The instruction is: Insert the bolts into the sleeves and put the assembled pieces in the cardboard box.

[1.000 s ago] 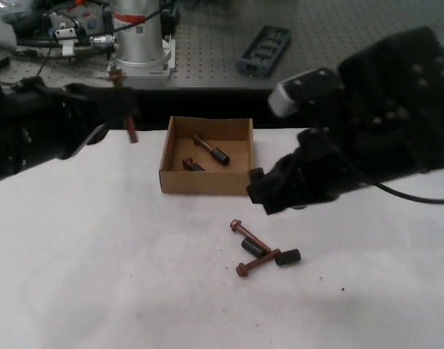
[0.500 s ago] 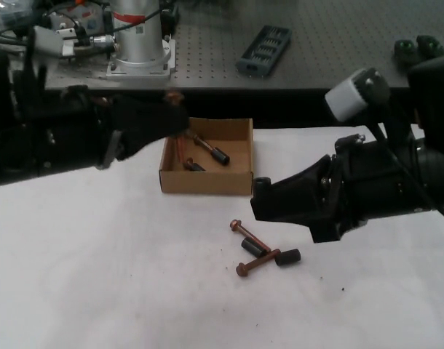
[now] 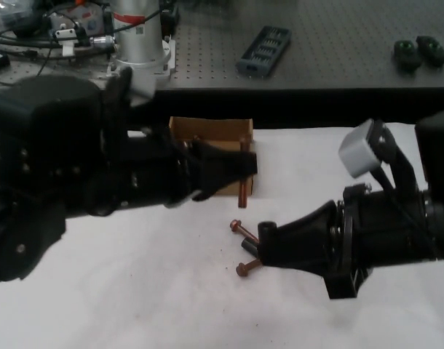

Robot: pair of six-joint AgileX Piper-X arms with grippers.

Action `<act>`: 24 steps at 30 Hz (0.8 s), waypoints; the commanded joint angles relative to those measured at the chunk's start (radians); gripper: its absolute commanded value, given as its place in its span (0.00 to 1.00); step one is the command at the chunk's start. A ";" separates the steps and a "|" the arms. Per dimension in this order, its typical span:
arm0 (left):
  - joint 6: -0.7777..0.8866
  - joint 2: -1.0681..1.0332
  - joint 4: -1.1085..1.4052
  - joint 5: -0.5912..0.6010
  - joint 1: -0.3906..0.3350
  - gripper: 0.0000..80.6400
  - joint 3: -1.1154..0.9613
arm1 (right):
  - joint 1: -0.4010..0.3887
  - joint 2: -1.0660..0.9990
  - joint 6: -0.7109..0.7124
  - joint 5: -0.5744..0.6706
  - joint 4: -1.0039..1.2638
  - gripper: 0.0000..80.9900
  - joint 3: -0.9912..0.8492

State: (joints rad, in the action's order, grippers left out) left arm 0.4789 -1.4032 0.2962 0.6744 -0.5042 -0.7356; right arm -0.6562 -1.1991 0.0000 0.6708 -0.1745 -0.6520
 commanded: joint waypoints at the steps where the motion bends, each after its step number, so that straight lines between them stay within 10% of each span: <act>1: -0.016 -0.037 0.020 -0.018 -0.008 0.01 -0.015 | 0.002 0.012 0.000 0.019 0.086 0.00 0.042; 24: 0.068 -0.037 0.221 -0.147 -0.008 0.01 0.034 | 0.002 -0.187 -0.230 -0.009 0.534 0.00 0.138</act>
State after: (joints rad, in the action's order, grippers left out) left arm 0.5030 -1.4510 0.4459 0.5489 -0.5067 -0.7262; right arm -0.6562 -1.3680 -0.1842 0.6624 0.3026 -0.5117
